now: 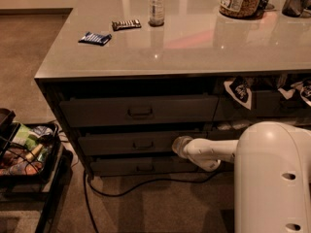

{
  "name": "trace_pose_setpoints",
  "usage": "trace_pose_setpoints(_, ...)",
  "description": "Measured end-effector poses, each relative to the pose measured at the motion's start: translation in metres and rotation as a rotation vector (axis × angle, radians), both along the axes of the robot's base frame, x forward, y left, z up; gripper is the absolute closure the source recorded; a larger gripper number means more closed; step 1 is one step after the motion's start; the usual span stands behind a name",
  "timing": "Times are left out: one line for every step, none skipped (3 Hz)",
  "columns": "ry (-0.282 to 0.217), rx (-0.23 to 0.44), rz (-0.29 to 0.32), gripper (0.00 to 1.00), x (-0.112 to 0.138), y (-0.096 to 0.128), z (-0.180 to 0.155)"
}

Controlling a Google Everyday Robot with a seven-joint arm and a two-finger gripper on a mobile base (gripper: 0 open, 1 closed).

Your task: Close middle drawer

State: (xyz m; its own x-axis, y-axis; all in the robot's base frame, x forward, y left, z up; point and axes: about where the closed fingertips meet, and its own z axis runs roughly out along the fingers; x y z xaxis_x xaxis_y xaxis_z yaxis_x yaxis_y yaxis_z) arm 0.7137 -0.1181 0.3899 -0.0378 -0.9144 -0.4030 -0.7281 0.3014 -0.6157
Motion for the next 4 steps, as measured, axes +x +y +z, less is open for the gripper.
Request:
trace_pose_setpoints(0.011,-0.003,0.026,1.00,-0.008,0.003,0.003)
trace_pose_setpoints(0.008,-0.002,0.019,1.00,-0.033,0.001,0.020)
trace_pose_setpoints(-0.011,-0.001,-0.032,1.00,-0.080,0.002,0.043)
trace_pose_setpoints(-0.028,0.017,-0.107,1.00,-0.140,0.003,0.052)
